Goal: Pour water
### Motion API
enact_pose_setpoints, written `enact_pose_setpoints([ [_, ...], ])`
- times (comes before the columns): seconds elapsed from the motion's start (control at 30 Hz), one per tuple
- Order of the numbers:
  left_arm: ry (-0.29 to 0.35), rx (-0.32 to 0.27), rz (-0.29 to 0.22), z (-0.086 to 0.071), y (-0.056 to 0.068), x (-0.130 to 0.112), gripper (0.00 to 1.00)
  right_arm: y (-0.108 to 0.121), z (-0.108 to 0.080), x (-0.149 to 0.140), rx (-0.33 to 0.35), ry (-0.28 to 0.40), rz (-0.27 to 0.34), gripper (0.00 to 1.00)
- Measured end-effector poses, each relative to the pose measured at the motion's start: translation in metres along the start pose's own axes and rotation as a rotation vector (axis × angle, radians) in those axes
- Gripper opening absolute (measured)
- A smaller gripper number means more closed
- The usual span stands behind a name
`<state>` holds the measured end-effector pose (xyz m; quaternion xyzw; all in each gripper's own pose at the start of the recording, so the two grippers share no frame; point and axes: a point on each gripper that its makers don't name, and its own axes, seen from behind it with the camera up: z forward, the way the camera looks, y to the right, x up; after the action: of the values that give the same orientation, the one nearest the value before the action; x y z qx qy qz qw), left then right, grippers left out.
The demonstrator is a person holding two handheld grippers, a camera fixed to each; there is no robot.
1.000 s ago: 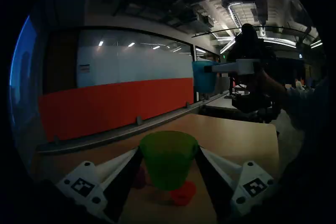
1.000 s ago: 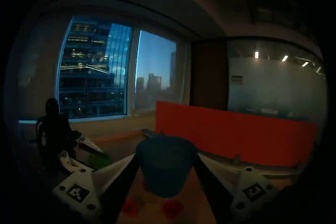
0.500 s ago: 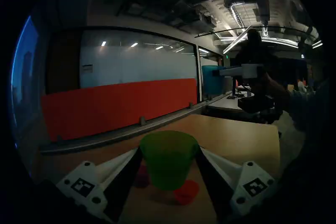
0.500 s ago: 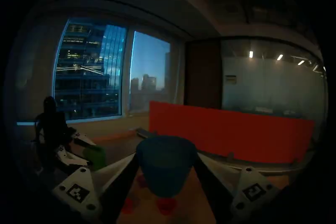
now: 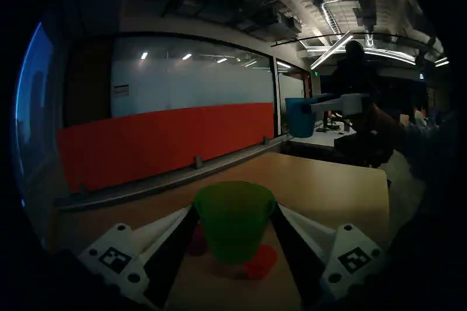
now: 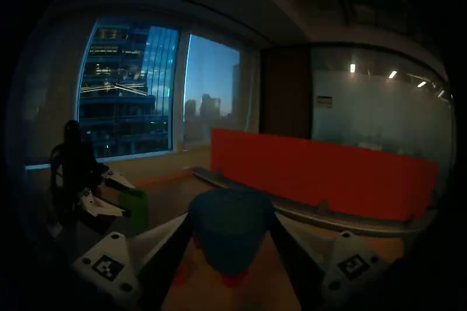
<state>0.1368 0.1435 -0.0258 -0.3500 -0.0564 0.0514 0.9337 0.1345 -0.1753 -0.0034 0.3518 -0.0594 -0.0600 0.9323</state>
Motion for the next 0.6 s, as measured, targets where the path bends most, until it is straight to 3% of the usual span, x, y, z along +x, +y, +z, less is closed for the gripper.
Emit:
enact_pose_setpoints([
  [0.6,-0.062,-0.004,0.01,-0.001,-0.002,-0.021,0.87,-0.008,-0.007,-0.051,0.048,-0.126,-0.012,0.91],
])
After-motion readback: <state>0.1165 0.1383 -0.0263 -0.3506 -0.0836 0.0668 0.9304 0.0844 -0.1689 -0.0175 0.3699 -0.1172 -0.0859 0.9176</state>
